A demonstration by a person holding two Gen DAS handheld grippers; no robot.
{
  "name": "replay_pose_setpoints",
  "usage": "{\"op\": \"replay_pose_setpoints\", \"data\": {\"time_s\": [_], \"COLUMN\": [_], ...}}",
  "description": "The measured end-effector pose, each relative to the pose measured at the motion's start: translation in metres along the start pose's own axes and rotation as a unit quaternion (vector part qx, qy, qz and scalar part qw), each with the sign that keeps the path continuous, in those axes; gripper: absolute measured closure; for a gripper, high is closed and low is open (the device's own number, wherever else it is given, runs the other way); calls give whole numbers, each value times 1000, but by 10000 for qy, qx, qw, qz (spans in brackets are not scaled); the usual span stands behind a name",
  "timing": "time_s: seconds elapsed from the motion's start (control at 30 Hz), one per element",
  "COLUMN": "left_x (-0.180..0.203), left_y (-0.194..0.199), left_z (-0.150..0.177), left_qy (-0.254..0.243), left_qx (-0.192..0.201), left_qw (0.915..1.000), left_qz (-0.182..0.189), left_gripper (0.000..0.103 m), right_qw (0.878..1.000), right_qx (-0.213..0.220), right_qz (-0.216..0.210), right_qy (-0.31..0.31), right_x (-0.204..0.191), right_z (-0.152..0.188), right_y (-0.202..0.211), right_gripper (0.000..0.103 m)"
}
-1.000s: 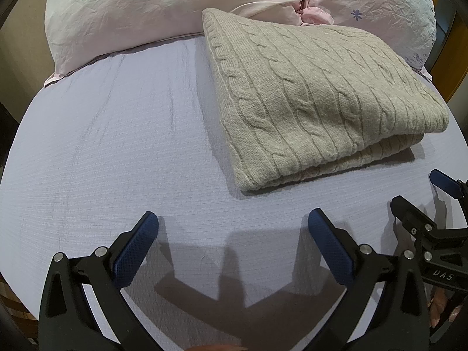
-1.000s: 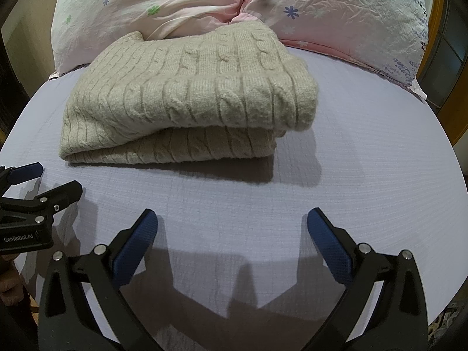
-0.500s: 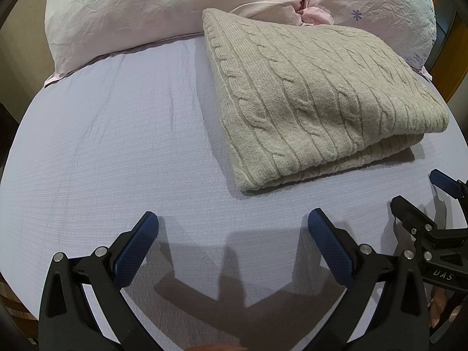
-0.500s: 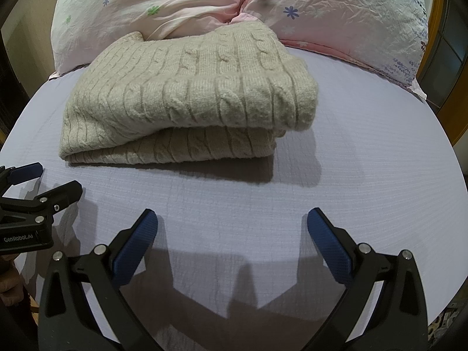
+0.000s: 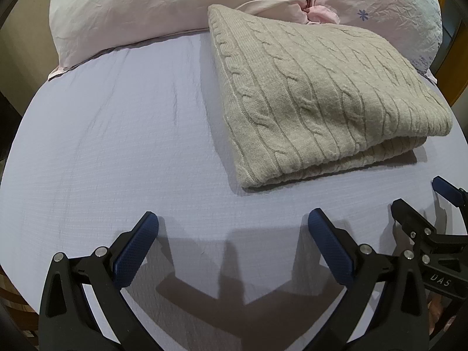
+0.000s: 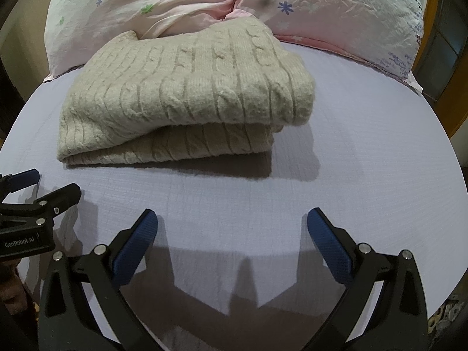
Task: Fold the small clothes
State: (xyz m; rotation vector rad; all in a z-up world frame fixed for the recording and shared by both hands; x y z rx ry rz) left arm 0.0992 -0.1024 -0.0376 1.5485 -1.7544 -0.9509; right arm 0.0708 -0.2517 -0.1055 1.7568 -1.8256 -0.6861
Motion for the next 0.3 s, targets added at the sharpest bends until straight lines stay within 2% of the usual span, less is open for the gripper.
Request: {"op": "replay_pose_setpoints", "data": {"time_s": [0.3], "left_x": [0], "left_y": [0], "left_z": [2], "left_qy": [-27], "left_qx": [8], "left_qw": [10000], "left_qz": [31], "left_gripper": [1], "right_qw": [10000], "right_qx": [8], "right_qz": [-2], "right_qy": [7], "right_x": [0], "right_z": [-2], "right_y": [0], "right_gripper": [2]}}
Point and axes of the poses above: each gripper's, at about its wrist camera, not at the fingertips, and y roughly against the way its jaws point, x to its right, z to its underside, the point moved 4 cm from there along -y, roughly the way its jaws point, and after that the axes turned 8 degrees about x, right-handed, at the moved point
